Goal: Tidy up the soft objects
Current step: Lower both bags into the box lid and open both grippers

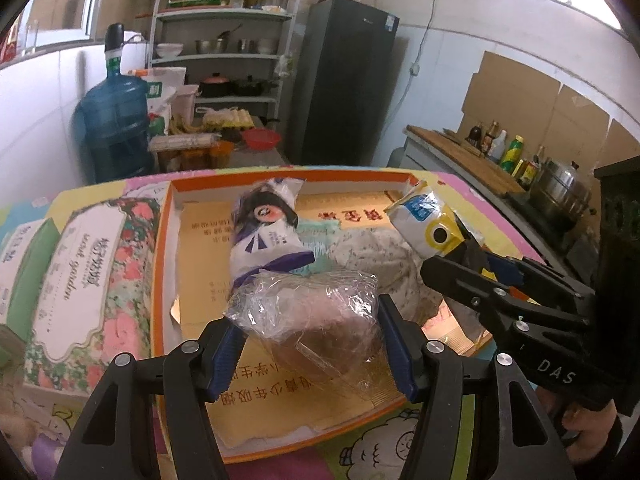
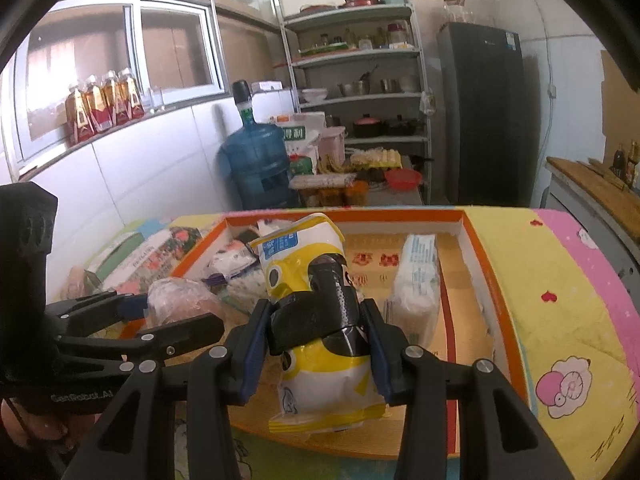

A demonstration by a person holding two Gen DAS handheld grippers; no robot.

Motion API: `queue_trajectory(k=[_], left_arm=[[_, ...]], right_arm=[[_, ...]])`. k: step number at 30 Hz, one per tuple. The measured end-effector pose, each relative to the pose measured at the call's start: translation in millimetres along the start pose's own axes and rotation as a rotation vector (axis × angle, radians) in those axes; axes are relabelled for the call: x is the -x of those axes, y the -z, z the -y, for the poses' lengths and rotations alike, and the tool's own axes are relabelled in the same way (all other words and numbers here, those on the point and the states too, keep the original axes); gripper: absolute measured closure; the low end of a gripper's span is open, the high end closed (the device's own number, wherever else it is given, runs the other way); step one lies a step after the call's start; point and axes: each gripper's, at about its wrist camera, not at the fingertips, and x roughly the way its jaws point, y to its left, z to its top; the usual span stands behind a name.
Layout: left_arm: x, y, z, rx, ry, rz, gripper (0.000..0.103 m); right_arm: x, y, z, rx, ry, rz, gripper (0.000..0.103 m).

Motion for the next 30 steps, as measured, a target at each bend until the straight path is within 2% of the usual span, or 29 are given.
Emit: queue_trajectory(k=[8, 13, 19, 21, 30], left_arm=[[-9.1, 2.7, 4.5, -0.015, 0.015, -0.023, 0.038], [-15.5, 1.8, 1.2, 0.01, 0.035, -0.045, 0.038], [-16.0, 4.5, 5.3, -0.007, 0.03, -0.047, 0.035], [-11.9, 4.3, 7.1, -0.015, 0.028, -0.029, 0.03], [2.7, 4.8, 13.7, -0.038, 0.016, 0.015, 0.029]], right_arm=[[-8.9, 1.6, 4.4, -0.023, 0.004, -0.042, 0.057], [-12.1, 2.4, 5.3, -0.03, -0.005, -0.06, 0.057], [-10.6, 3.0, 8.6, -0.052, -0.02, -0.042, 0.054], [-8.5, 2.8, 10.1, -0.064, -0.032, -0.032, 0.054], [5.0, 0.9, 12.8, -0.081, -0.053, 0.031, 0.054]])
